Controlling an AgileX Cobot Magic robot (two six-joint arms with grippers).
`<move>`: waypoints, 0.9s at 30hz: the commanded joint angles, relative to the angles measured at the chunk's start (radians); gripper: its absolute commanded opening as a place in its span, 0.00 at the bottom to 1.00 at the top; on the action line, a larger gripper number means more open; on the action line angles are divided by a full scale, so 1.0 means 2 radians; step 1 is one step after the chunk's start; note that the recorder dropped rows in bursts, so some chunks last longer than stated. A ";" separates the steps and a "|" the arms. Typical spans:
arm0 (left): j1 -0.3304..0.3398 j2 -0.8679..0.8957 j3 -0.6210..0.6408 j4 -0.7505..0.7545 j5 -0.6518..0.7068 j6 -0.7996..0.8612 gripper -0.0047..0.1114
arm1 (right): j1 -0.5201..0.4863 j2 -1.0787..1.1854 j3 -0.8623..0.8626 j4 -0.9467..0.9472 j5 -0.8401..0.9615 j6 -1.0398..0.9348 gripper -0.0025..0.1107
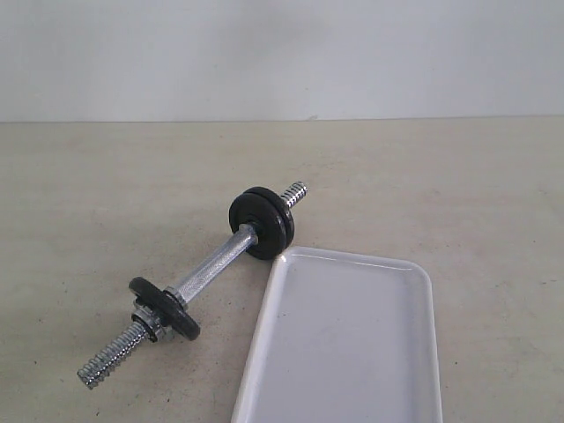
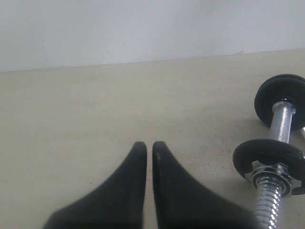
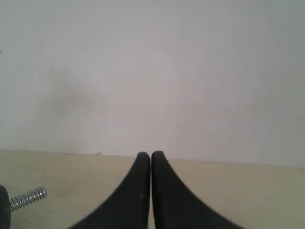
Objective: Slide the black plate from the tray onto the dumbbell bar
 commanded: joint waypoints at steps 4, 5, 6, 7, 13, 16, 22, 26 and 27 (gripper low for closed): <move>0.001 -0.002 0.000 -0.003 -0.002 0.003 0.08 | -0.002 -0.003 0.056 0.007 -0.062 0.012 0.02; 0.001 -0.002 0.000 -0.003 -0.002 0.003 0.08 | -0.002 -0.003 0.056 0.007 -0.055 0.000 0.02; 0.001 -0.002 0.000 -0.003 -0.002 0.003 0.08 | -0.002 -0.003 0.056 0.007 -0.044 -0.011 0.02; 0.001 -0.002 0.000 -0.003 -0.002 0.003 0.08 | -0.002 -0.003 0.056 0.007 -0.021 -0.018 0.02; 0.001 -0.002 0.000 -0.003 -0.001 0.003 0.08 | -0.002 -0.003 0.056 0.005 0.097 -0.046 0.02; 0.001 -0.002 0.000 -0.003 -0.001 0.003 0.08 | -0.002 -0.003 0.056 0.003 0.125 -0.049 0.02; 0.001 -0.002 0.000 -0.003 -0.001 0.003 0.08 | -0.002 -0.003 0.056 0.001 0.134 -0.048 0.02; 0.001 -0.002 0.000 -0.003 -0.002 0.003 0.08 | -0.002 -0.003 0.056 0.001 0.143 -0.047 0.02; 0.001 -0.002 0.000 -0.003 -0.002 0.003 0.08 | -0.002 -0.003 0.056 0.001 0.143 -0.047 0.02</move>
